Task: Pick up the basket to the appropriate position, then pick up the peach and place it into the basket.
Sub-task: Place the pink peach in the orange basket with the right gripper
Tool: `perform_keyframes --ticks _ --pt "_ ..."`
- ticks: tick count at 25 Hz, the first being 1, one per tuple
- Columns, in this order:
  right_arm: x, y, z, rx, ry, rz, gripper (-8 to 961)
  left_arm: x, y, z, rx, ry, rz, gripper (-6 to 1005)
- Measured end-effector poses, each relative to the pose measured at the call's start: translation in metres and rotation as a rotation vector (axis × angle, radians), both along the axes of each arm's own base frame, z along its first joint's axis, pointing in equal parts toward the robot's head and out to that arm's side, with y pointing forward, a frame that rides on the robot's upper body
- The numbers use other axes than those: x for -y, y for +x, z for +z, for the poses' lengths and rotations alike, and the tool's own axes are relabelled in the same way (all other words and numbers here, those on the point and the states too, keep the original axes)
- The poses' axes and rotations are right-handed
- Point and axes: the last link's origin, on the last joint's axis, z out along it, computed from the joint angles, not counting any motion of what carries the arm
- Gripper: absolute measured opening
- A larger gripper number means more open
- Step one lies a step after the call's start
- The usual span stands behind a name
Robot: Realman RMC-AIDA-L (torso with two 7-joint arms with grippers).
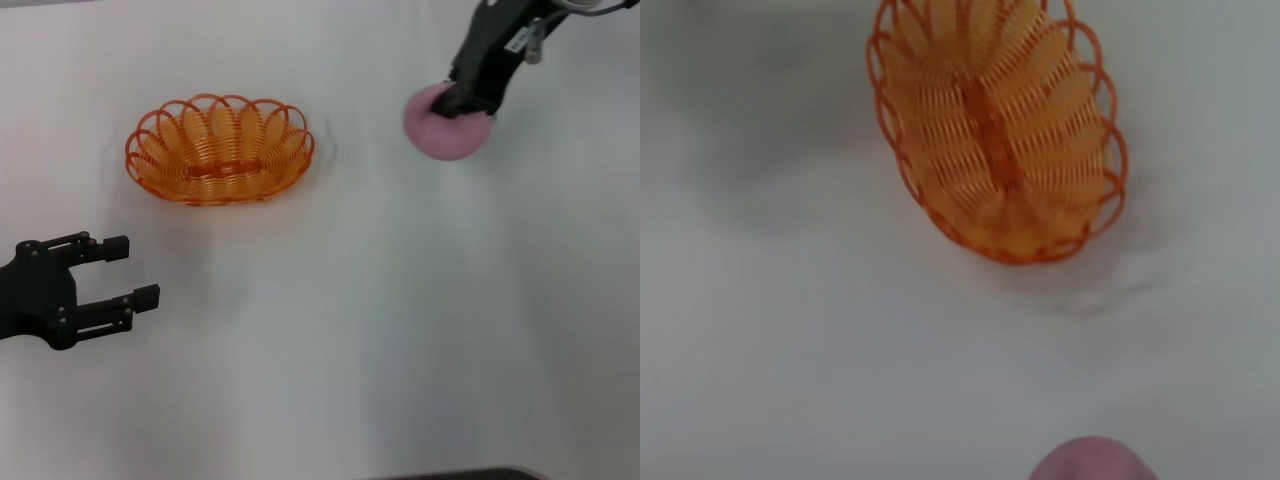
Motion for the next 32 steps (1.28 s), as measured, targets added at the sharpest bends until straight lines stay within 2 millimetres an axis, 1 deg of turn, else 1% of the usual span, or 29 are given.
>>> perform_keyframes --ticks 4,5,6,13,16,17,18,25,26,27,28,32 --pt "-0.002 -0.005 -0.013 -0.045 -0.011 0.019 50 0.000 0.000 0.000 0.000 0.000 0.001 736" --pt "-0.004 -0.006 -0.021 -0.076 -0.018 0.025 50 0.000 0.000 0.000 0.000 0.000 0.002 736" --pt "-0.004 -0.006 -0.021 -0.076 -0.018 0.025 50 0.000 0.000 -0.001 0.001 -0.001 0.003 736" --pt "-0.016 -0.009 -0.047 -0.169 -0.001 0.042 51 0.000 -0.001 -0.006 0.008 -0.008 0.006 736" --pt "-0.020 -0.012 -0.061 -0.199 0.004 0.050 51 -0.001 0.000 -0.007 0.008 -0.012 0.004 737" --pt "-0.023 -0.014 -0.069 -0.211 0.012 0.059 51 -0.001 0.000 -0.007 0.009 -0.014 0.004 737" --pt "-0.023 -0.014 -0.069 -0.211 0.012 0.059 51 -0.001 0.000 -0.008 0.010 -0.017 0.004 737" --pt "-0.031 -0.024 -0.092 -0.313 0.061 0.092 52 -0.003 0.000 -0.008 0.007 -0.014 0.007 736" --pt "-0.032 -0.024 -0.095 -0.333 0.067 0.091 52 -0.003 0.000 -0.008 0.009 -0.012 0.005 736" --pt "-0.034 -0.024 -0.103 -0.375 0.078 0.087 52 -0.004 0.001 -0.008 0.010 -0.012 0.003 737" --pt "-0.034 -0.024 -0.103 -0.375 0.078 0.087 52 -0.004 0.001 -0.009 0.012 -0.012 0.002 737" --pt "-0.035 -0.021 -0.116 -0.436 0.092 0.079 52 -0.006 0.003 -0.009 0.014 -0.014 -0.003 737"
